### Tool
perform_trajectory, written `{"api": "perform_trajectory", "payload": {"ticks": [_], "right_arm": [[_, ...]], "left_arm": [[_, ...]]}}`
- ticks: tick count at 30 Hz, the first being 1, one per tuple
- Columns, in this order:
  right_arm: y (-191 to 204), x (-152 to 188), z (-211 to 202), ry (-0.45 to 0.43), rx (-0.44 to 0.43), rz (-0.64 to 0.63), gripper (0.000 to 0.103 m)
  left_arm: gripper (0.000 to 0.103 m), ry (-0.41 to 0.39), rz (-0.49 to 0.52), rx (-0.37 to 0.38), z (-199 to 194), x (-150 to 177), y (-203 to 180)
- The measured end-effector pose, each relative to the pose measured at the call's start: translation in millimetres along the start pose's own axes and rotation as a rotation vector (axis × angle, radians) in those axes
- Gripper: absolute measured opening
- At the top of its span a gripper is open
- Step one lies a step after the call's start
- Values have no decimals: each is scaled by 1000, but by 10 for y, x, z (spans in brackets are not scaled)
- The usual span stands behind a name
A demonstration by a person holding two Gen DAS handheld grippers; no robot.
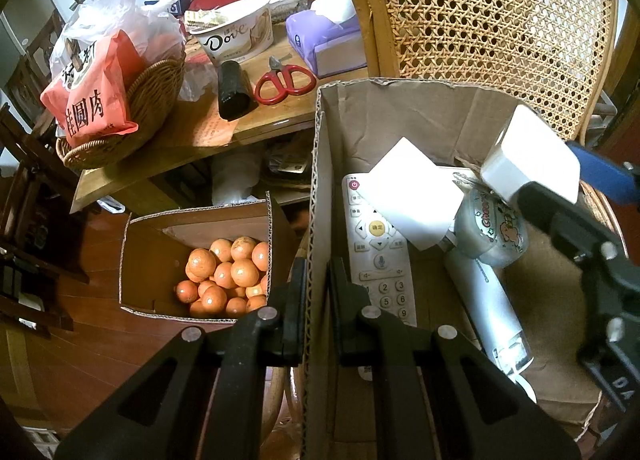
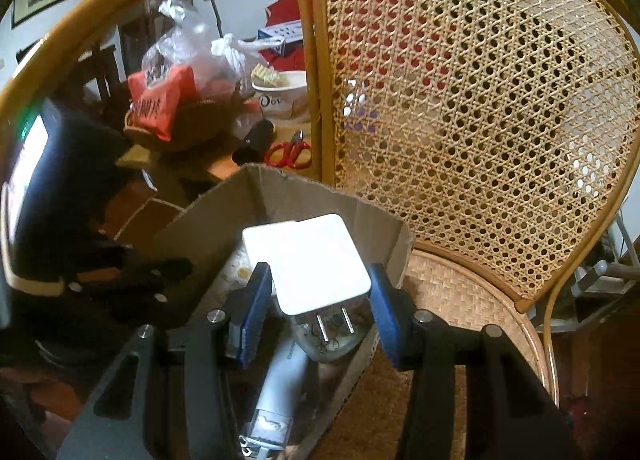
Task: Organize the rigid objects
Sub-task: 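Carry the small white charger into the cardboard box and release it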
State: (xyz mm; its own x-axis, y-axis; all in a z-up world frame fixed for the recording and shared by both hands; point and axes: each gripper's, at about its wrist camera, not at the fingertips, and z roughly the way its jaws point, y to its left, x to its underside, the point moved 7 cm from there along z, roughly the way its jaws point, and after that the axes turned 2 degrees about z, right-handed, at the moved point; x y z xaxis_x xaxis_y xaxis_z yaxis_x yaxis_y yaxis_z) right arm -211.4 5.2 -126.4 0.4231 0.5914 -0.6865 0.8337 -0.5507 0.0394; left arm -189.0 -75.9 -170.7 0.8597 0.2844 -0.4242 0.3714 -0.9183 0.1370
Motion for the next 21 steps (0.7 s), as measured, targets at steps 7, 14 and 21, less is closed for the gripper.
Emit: {"api": "perform_trajectory", "payload": {"ticks": [7, 14, 21], "right_arm": [[-9, 103, 117, 40, 23, -38, 52], [23, 154, 138, 47, 39, -78, 49], [-26, 122, 48, 29, 6, -53, 50]], "left_arm": [[10, 1, -5, -5, -1, 0, 0], [10, -1, -2, -9, -6, -6, -9], [10, -1, 0, -11, -5, -7, -7]]}}
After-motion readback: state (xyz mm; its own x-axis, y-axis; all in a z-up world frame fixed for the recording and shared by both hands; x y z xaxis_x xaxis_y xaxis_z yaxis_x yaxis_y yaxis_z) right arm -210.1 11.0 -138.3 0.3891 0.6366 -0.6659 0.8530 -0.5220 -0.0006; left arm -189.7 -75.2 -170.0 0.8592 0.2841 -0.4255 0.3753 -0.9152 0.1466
